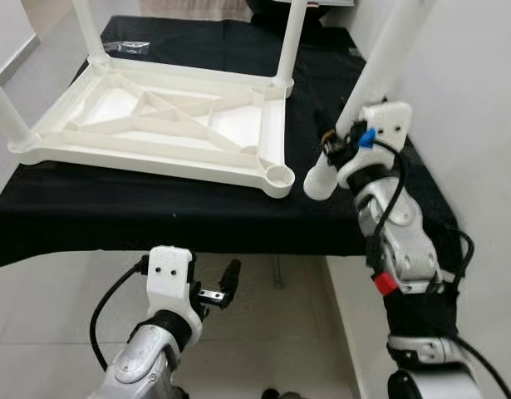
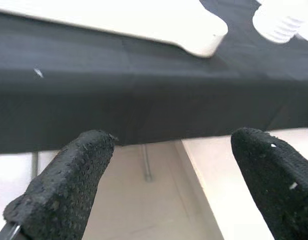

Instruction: Building children table

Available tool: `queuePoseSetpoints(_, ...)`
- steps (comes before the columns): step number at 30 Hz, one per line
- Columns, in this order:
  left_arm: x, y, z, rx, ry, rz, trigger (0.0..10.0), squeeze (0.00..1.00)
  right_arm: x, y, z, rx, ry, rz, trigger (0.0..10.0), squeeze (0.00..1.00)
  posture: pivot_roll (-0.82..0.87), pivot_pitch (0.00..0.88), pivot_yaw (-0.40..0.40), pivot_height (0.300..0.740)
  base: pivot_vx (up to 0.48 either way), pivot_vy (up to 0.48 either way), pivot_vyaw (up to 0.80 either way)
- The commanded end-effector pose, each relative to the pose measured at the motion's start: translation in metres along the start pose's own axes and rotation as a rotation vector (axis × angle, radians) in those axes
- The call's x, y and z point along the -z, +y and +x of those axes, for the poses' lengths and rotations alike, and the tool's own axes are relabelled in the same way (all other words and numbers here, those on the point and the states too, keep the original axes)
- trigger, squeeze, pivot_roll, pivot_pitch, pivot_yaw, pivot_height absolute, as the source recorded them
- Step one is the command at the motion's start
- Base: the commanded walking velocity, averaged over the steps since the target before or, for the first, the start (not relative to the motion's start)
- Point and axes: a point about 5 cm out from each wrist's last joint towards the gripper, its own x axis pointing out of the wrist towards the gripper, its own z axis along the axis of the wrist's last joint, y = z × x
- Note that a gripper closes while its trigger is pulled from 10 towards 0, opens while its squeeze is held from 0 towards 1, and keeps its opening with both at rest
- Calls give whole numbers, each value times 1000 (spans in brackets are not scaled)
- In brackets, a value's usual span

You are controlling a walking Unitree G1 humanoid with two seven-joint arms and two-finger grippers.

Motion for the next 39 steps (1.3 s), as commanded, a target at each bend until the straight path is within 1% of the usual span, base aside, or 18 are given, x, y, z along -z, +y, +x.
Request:
queuePoseSetpoints(1,-3,3,-3,-19,-19,19,10000,0,-3,0,-4,3,-18,-3,10000,0,118,87,-104,740,0,0,0)
queuePoseSetpoints(2,-6,7,-3,-28,-34,28,10000,0,-2,-1,-5,10,-14,23,10000,0,118,79,-104,740,0,0,0)
queuePoseSetpoints(5,-6,7,-3,-28,-34,28,10000,0,-2,-1,-5,10,-14,23,10000,0,118,79,-104,740,0,0,0)
queuePoseSetpoints(6,-7,8,-2,-31,-46,50,10000,0,0,-1,-4,25,-19,30,10000,0,119,80,-106,740,274,0,0)
queuePoseSetpoints(8,-4,5,-2,-26,-46,62,10000,0,3,-3,1,66,-25,4,10000,0,116,93,-101,740,274,0,0)
queuePoseSetpoints(9,-4,5,-2,-26,-46,62,10000,0,3,-3,1,66,-25,4,10000,0,116,93,-101,740,274,0,0)
queuePoseSetpoints(10,-1,1,-2,-19,-40,54,10000,0,4,-2,2,90,-19,-26,10000,0,117,95,-102,740,281,0,0)
queuePoseSetpoints(12,1,0,-2,-22,-38,57,10000,0,4,-1,2,99,-20,-32,10000,0,115,96,-102,740,285,0,0)
queuePoseSetpoints(15,4,-2,-3,-33,-22,36,10000,0,3,0,1,109,-17,-31,10000,0,116,98,-98,740,296,0,0)
queuePoseSetpoints(20,6,4,-7,-35,-6,42,10000,0,3,1,2,112,-9,-37,10000,0,112,101,-101,740,308,0,0)
queuePoseSetpoints(23,7,4,-7,-32,-3,48,10000,0,3,1,2,114,-9,-35,10000,0,117,102,-101,740,315,0,0)
queuePoseSetpoints(24,9,4,-7,-29,2,59,10000,0,4,0,2,121,-12,-32,10000,0,123,96,-113,740,307,0,0)
queuePoseSetpoints(27,12,1,-8,-15,11,59,10000,0,8,-2,3,138,6,-10,10000,0,115,97,-112,740,315,0,0)
queuePoseSetpoints(30,13,0,-8,-8,16,58,10000,0,9,-1,3,134,9,3,10000,0,116,90,-110,740,315,0,0)
queuePoseSetpoints(32,15,-2,-8,2,24,58,10000,0,9,0,4,127,14,29,10000,0,118,85,-112,740,313,0,0)
queuePoseSetpoints(36,15,-4,-7,9,21,59,10000,0,4,1,7,119,-8,41,10000,0,118,84,-112,740,312,0,0)
queuePoseSetpoints(39,14,-6,-7,20,20,55,10000,0,2,-1,10,129,-14,50,10000,0,120,87,-110,740,210,0,0)
